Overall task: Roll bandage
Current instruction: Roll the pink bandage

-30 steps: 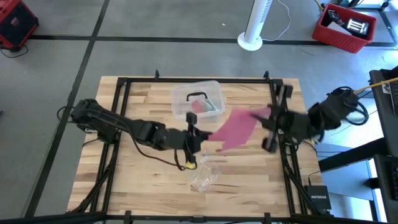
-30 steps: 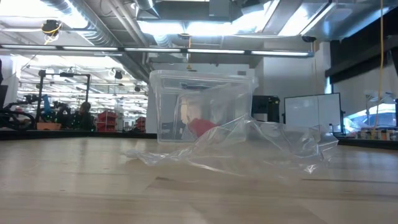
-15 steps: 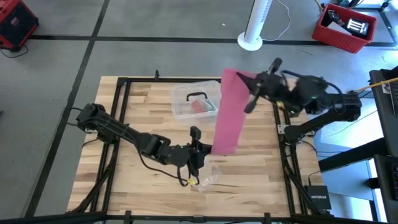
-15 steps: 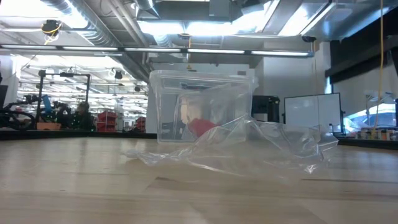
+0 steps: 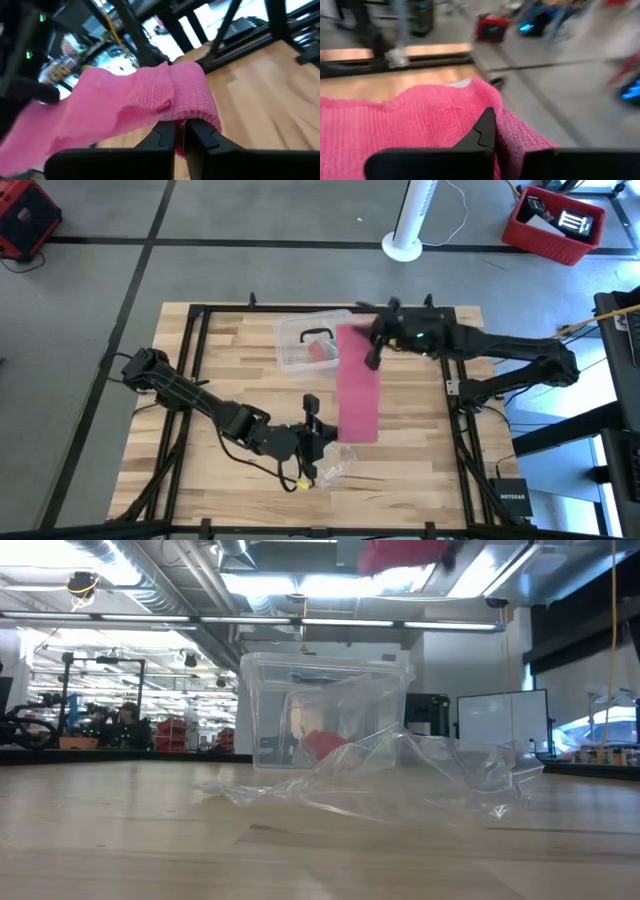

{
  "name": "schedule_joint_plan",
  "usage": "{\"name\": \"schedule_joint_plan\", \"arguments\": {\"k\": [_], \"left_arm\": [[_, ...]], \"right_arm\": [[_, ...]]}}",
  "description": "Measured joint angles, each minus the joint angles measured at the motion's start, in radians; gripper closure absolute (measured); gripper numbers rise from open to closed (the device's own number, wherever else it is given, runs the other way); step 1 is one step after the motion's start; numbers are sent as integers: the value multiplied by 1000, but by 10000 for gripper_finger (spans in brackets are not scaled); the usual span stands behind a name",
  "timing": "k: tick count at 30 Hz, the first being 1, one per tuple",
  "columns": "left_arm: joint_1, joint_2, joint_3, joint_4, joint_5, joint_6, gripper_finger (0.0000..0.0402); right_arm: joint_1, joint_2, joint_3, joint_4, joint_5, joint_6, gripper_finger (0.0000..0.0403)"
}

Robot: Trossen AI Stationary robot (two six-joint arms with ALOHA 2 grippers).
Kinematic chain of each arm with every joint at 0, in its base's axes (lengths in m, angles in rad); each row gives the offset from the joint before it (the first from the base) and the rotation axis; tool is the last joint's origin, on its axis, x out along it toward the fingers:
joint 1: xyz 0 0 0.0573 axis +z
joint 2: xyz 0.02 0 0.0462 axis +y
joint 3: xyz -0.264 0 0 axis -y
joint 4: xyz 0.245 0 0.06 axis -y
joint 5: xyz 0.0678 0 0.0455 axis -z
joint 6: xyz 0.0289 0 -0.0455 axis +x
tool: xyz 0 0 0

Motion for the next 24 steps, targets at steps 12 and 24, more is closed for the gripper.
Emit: {"name": "schedule_joint_plan", "arguments": {"k": [12, 24], "left_arm": [[35, 104, -191, 426, 106, -209, 398], [103, 97, -432, 739, 147, -408, 394]], "right_arm": [[29, 47, -323, 116, -265, 247, 237], [30, 55, -280, 53, -251, 235, 78]]}}
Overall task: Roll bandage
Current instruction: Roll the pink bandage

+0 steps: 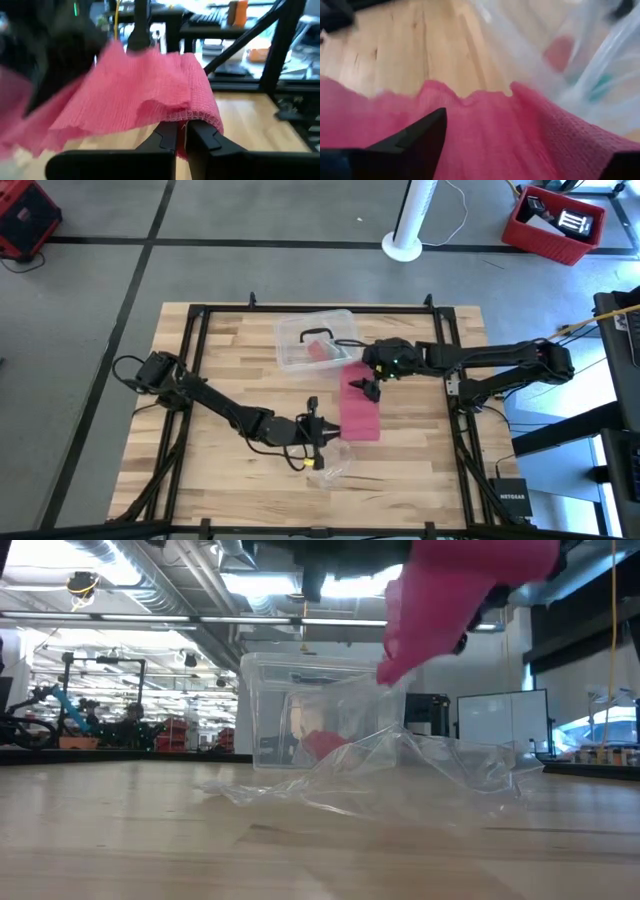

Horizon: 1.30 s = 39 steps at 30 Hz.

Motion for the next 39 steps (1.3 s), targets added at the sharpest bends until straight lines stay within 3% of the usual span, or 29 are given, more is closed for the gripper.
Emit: {"name": "schedule_joint_plan", "arguments": {"k": [5, 10, 12, 15, 17, 20, 23, 28, 35, 37, 39], "left_arm": [[17, 0, -13, -63, -12, -54, 394], [15, -1, -12, -85, -12, -44, 392], [14, -1, -12, -93, -13, -44, 391], [14, -1, -12, -109, -10, -44, 390], [14, -1, -12, -119, -10, -34, 390], [14, 0, -12, -135, -9, -31, 390], [15, 0, -12, -115, -10, -28, 390], [16, 0, -12, -119, -7, -38, 389], [7, 0, -12, -117, -7, -47, 389], [7, 0, -12, -116, -7, -55, 389], [7, 0, -12, -116, -8, -55, 389]], "right_arm": [[0, -1, 76, -58, 64, 54, 68], [-1, -1, 138, -251, 168, 55, 68], [-1, -2, 174, -287, 146, 55, 68], [0, -10, 273, -372, 33, 47, 68], [0, -13, 360, -503, -12, -8, 68], [-1, -14, 477, -682, 61, -55, 68], [-8, -22, 493, -637, 99, -44, 68], [-5, 6, 402, -539, -27, 26, 68], [-7, 70, 336, -624, -336, 135, 68], [-12, 71, 374, -682, -362, 108, 68], [-13, 65, 417, -672, -323, 86, 68]]}}
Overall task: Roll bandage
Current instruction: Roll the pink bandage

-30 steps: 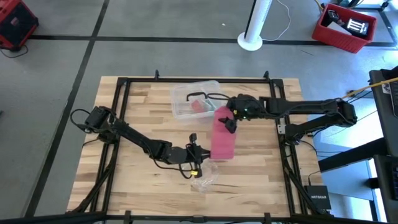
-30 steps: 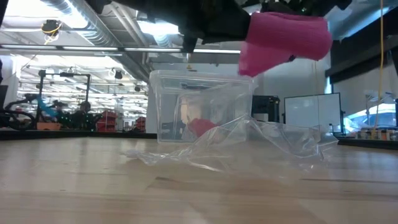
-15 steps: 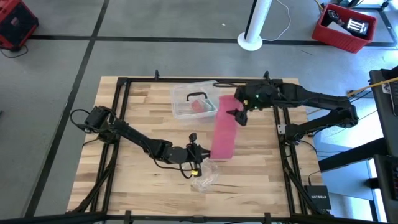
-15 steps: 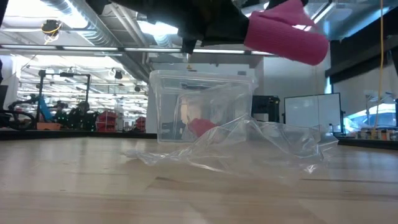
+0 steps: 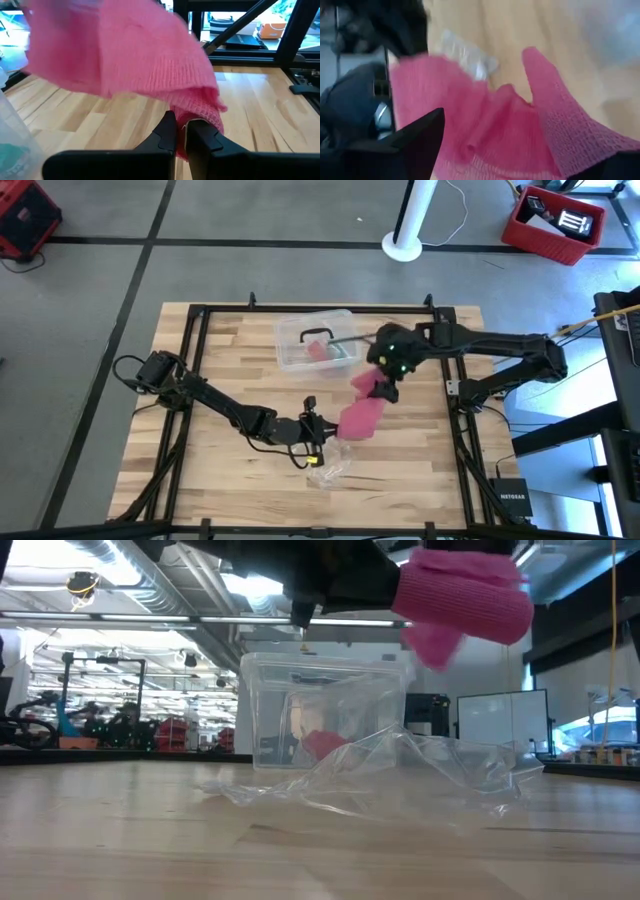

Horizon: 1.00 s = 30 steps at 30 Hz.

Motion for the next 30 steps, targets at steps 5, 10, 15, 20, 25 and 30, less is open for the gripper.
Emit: {"name": "schedule_joint_plan", "arguments": {"k": [5, 10, 15, 20, 25, 30], "left_arm": [[-3, 0, 0, 0, 0, 0, 389], [-6, 0, 0, -3, 0, -2, 389], [-9, 0, 0, 2, -2, 33, 389], [-11, 0, 0, 4, -6, 46, 389], [-10, 0, 0, 0, -8, 46, 389], [-12, 0, 0, -8, -8, 47, 389]], "right_arm": [[3, -7, 26, 15, 35, -2, 68], [-26, 6, 50, -128, -85, -54, 77], [-25, 13, 45, -122, -182, -60, 104], [-2, 16, 45, 60, 36, -27, 123], [5, 19, 78, -66, -184, -53, 125], [6, 7, 77, -66, -61, -79, 125]]}}
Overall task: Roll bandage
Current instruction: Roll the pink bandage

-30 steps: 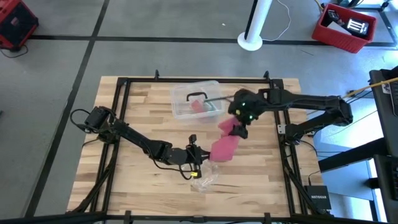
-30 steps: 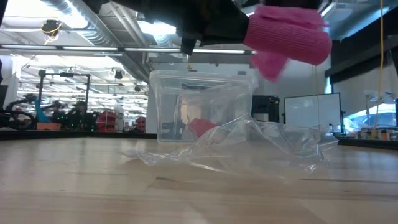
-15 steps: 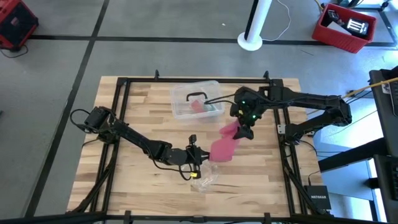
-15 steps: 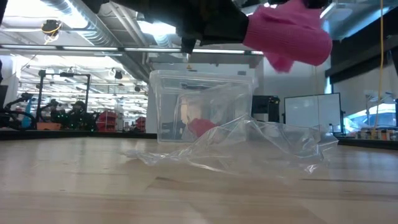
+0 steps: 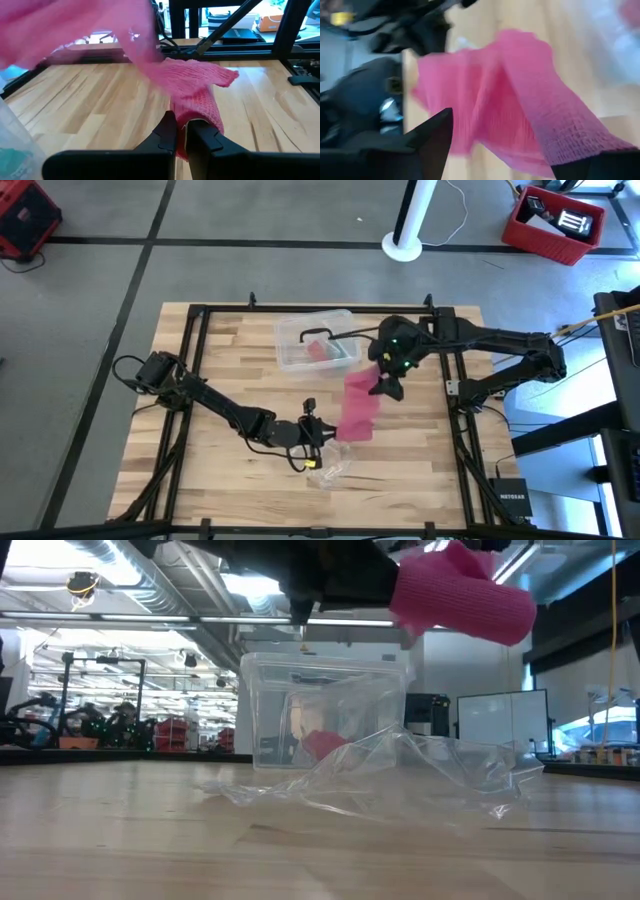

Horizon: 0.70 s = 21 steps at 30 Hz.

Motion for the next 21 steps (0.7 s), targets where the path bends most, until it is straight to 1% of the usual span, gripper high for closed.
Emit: {"name": "schedule_joint_plan", "arguments": {"k": [2, 4, 10, 12, 14, 16, 19, 21], "left_arm": [[0, 0, 0, 5, 0, 3, 389], [0, 0, 0, 7, 0, 3, 389], [0, 0, 0, -1, 0, -1, 389], [0, 0, 0, -1, 0, -1, 389], [0, 0, 0, -1, 0, -4, 389], [0, 0, 0, -2, 0, -6, 389], [0, 0, 0, -2, 0, -6, 389], [0, 0, 0, -2, 0, -5, 389]], "right_arm": [[14, 4, -5, 8, 4, -4, 123], [16, 18, -10, 2, 2, -12, 113], [13, 92, -11, 26, 24, -30, 59], [14, 116, -10, -1, -16, -32, 48], [12, 128, 4, -76, -101, -56, 42], [2, 131, 34, -139, -136, -85, 41], [0, 127, 79, -232, -115, -90, 41], [1, 109, 111, -225, -48, -104, 40]]}}
